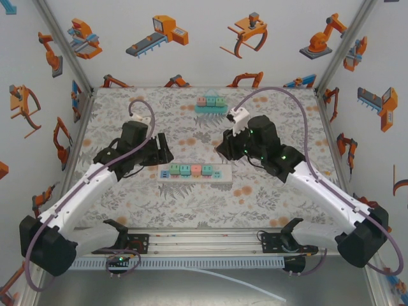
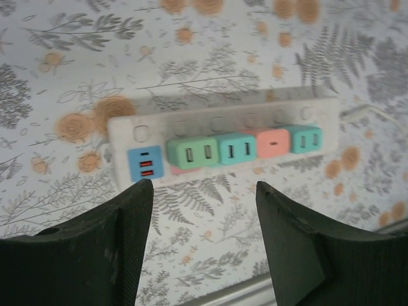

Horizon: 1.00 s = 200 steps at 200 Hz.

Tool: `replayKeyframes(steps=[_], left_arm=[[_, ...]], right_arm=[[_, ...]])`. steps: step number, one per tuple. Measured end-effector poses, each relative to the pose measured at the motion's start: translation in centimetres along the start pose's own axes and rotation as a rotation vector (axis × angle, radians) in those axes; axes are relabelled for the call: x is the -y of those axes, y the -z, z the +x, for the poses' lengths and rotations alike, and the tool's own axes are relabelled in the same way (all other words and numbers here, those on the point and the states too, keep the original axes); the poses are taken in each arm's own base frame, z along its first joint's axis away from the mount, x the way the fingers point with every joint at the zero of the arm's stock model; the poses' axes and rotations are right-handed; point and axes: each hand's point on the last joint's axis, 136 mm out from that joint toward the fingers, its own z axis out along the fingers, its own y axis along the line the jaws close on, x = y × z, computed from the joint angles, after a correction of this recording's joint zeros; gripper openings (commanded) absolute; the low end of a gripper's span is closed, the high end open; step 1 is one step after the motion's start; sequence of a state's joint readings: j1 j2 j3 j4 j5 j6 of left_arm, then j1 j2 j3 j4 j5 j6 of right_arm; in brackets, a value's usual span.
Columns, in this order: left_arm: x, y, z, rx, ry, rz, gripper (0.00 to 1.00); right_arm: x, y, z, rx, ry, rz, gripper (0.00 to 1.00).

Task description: Pull the plug off the socket

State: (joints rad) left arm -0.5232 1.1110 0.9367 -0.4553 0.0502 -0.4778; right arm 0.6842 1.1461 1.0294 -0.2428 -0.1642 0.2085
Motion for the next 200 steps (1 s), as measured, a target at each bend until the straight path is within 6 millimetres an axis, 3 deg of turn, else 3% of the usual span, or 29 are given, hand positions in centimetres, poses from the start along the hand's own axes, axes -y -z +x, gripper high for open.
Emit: replayKeyframes(steps=[19,40,78,96,122,141,170,200], left_arm=[[2.6,1.2,-0.5,0.016,-0.038,0.138,0.67],[5.7,2.8,-0.5,0.023,-0.098,0.302,0.74],[10.4,5.6,0.9,-0.018,-0.229,0.532,0.84],[11.9,6.6,1.5,-0.037,-0.279,0.612,0.98],[13.2,7.4,2.9,-0.074,-0.333,0.689,0.97],[13.7,7.5,3.5,-0.088,-0.36,0.709,0.97],[13.6,7.3,3.6,-0.09,-0.376,0.703,0.97],[13.4,7.1,3.8,-0.093,-0.382,0.686,0.97]], right_arm=[[0.7,1.1,0.2,0.028,-0.126,0.041,0.07],[1.7,2.1,2.1,0.036,-0.266,0.094,0.07],[3.3,2.8,7.9,-0.008,-0.463,0.156,0.07],[3.8,2.7,11.1,-0.028,-0.537,0.167,0.07],[4.6,2.3,15.7,-0.065,-0.626,0.186,0.08],[5.0,1.8,18.1,-0.078,-0.671,0.193,0.08],[5.5,0.7,20.5,-0.081,-0.727,0.197,0.08],[5.7,-0.8,21.8,-0.109,-0.757,0.196,0.1]])
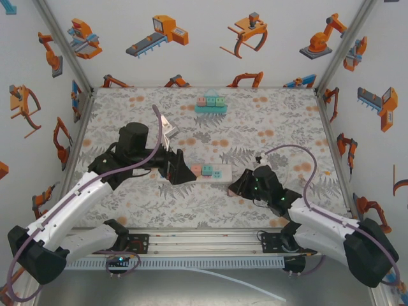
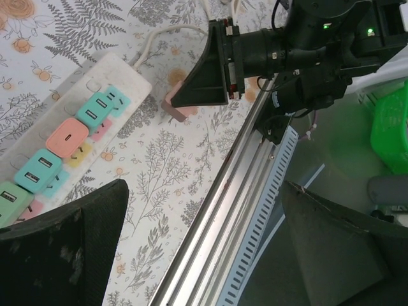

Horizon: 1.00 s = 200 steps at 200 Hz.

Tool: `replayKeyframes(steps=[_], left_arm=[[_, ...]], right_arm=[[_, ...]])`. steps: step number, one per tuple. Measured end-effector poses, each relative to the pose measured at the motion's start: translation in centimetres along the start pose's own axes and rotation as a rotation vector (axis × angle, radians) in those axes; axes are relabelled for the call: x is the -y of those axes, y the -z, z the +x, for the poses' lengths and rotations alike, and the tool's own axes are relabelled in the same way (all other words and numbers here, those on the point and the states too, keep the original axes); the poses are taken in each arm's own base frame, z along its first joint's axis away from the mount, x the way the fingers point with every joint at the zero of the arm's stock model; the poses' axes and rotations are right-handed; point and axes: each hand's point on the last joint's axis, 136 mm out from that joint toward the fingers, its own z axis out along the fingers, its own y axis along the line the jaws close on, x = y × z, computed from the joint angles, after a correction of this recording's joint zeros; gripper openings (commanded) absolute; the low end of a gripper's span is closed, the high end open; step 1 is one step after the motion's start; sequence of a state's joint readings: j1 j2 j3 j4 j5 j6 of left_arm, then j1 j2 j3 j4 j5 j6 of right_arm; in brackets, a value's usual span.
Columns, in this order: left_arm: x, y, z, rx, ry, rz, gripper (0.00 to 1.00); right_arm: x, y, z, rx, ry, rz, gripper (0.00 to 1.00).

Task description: Pull the plug off the socket

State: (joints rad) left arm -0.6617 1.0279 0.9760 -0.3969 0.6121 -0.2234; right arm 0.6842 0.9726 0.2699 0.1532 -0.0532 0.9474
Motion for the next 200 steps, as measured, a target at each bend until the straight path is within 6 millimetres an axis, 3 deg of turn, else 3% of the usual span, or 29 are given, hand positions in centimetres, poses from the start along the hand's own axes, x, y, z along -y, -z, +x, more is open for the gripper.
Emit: replayKeyframes(steps=[42,89,121,164,200], left_arm=[[-0.4,0.0,0.5,-0.015,0.003,-0.025,0.97],[-0.8,0.0,0.6,-0.019,0.0,-0.052,0.97],[-1.1,0.0,0.6,-0.017,-0.002,-0.07,0.97],[-1.5,0.0,0.6,-0.014,-0.005,-0.096,0.97],[-3.1,0.4,0.6,-0.015,0.005,-0.196,0.97]], right_arm=[[-0.1,-2.3,1.0,-0.056,-0.03,-0.021,0.19],[-0.7,-3.3,1.1,-0.077,-0.063,-0.035,0.33],[0.1,-3.3,1.4,-0.087,-0.075,0.004,0.47],[0.9,-2.5,1.2,-0.072,-0.082,0.052,0.5],[2.0,-1.0,0.8,-0.047,-0.052,0.113,0.53]])
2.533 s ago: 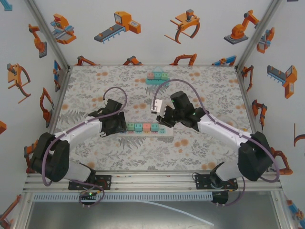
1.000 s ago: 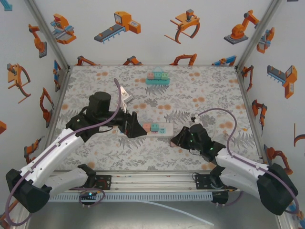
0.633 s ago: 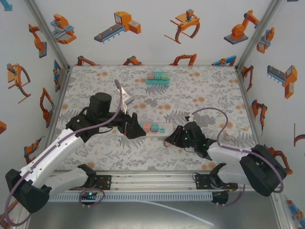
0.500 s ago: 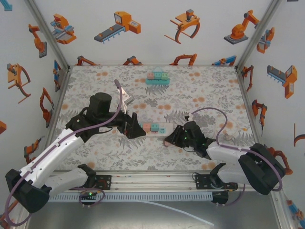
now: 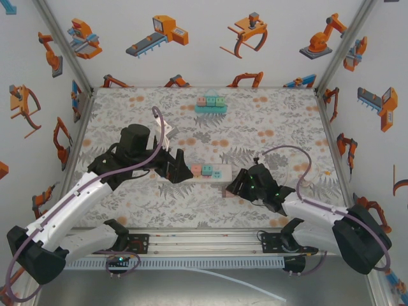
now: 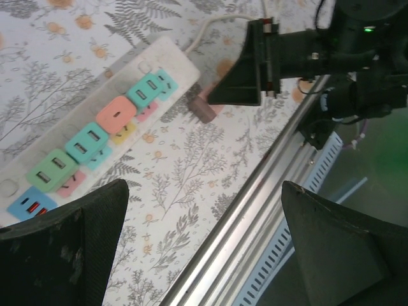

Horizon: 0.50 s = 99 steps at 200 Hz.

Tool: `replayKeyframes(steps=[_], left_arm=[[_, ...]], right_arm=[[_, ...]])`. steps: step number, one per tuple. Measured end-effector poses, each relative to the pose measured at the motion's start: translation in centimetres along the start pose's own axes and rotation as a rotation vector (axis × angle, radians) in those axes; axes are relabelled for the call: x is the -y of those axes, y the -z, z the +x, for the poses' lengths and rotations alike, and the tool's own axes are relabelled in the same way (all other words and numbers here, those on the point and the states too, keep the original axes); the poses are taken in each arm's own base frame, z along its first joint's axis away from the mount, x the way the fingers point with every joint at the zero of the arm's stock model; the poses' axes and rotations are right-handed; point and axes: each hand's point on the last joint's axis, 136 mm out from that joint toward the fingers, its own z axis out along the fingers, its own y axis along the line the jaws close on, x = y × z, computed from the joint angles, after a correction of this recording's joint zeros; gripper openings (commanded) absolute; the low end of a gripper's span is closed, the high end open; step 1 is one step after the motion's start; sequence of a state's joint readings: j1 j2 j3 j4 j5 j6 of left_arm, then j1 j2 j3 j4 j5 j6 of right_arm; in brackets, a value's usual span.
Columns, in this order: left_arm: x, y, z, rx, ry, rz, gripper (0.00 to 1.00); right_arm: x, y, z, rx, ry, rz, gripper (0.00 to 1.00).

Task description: Pull the plug off the socket

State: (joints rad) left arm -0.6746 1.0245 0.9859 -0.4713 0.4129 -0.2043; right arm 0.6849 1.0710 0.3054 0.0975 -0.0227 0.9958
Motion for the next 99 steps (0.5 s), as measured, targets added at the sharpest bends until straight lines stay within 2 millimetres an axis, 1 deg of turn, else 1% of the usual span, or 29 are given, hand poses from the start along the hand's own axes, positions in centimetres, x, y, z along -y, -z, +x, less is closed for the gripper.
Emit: replayKeyframes(steps=[15,30,50,71,85,99], left_arm=[[-0.7,0.1,0.0,0.003,0.003,-0.044,0.97],[-1.5,0.3,0.0,0.009,0.004,-0.093,0.97],[-2.7,0.8,-0.2,0.027,0.005,-0.167,0.97],[-3.9,1.4,-0.3,0.041,0.017,-0.247,0.97],[-4.6,2.0,-0.5,0.06,0.027,-0.295,0.97],[-5.0,2.7,-0.8,0.083,0.035,-0.332,0.97]], right_arm=[[0.2,0.8,-0.5,0.019,0.03,0.023,0.53],[-0.6,1.9,-1.6,0.059,0.076,0.018,0.53],[-3.0,3.8,-3.8,0.146,0.185,-0.04,0.53],[-6.0,6.3,-6.0,0.262,0.365,-0.128,0.53],[-7.4,7.6,-6.8,0.327,0.501,-0.17,0.53],[-8.8,8.5,-6.9,0.368,0.659,-0.21,0.53]])
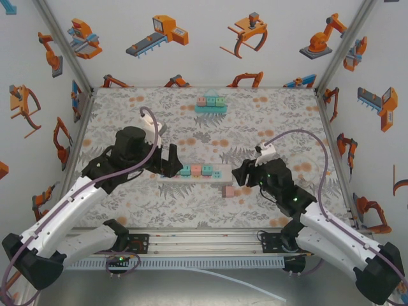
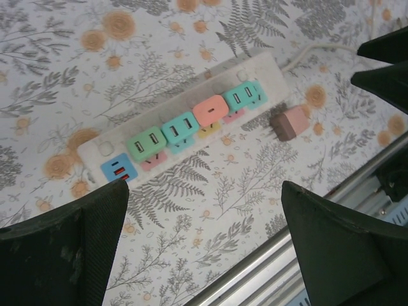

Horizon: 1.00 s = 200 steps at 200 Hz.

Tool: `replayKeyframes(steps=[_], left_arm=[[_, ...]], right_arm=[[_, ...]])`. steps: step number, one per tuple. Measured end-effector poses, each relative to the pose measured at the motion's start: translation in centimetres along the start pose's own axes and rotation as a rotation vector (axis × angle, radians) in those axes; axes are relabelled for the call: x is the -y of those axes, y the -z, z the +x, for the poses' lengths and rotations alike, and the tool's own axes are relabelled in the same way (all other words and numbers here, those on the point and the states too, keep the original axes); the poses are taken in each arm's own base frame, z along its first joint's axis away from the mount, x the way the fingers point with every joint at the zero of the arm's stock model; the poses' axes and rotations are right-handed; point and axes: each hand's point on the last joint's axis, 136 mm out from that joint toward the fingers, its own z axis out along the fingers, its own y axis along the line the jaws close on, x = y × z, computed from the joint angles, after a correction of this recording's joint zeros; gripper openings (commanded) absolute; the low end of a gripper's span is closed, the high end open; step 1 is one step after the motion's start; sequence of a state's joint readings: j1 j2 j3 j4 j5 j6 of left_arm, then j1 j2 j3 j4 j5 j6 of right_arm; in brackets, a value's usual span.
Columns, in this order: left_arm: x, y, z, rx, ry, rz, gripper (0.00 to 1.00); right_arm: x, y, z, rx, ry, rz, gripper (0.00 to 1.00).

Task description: Pull the plug off the socket

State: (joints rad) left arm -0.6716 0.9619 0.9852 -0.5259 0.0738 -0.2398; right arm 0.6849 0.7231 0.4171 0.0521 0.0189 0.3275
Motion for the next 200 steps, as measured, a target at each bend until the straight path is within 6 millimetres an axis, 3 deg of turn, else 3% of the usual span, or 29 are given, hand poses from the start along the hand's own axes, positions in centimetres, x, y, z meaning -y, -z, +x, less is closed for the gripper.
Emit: replayKeyframes(steps=[39,84,148,200], left_arm=[[-2.1,0.6,-0.1,0.033,0.054,-0.084,0.97],[-5.6,0.2,0.9,0.021,0.172,-0.181,0.97],[-10.6,-1.6,3.5,-0.057,0.34,-0.322,0.97],[-13.8,-4.3,7.1,-0.147,0.465,-0.4,0.98]], right_arm=[[-3.5,-0.2,-0.6,0.014,0.47,-0.186,0.54],[-7.4,-2.9,-1.1,-0.043,0.839,-0.423,0.54],[-9.4,-8.9,1.3,-0.178,0.934,-0.598,0.53],[-9.7,-11.0,4.3,-0.258,0.92,-0.693,0.5]])
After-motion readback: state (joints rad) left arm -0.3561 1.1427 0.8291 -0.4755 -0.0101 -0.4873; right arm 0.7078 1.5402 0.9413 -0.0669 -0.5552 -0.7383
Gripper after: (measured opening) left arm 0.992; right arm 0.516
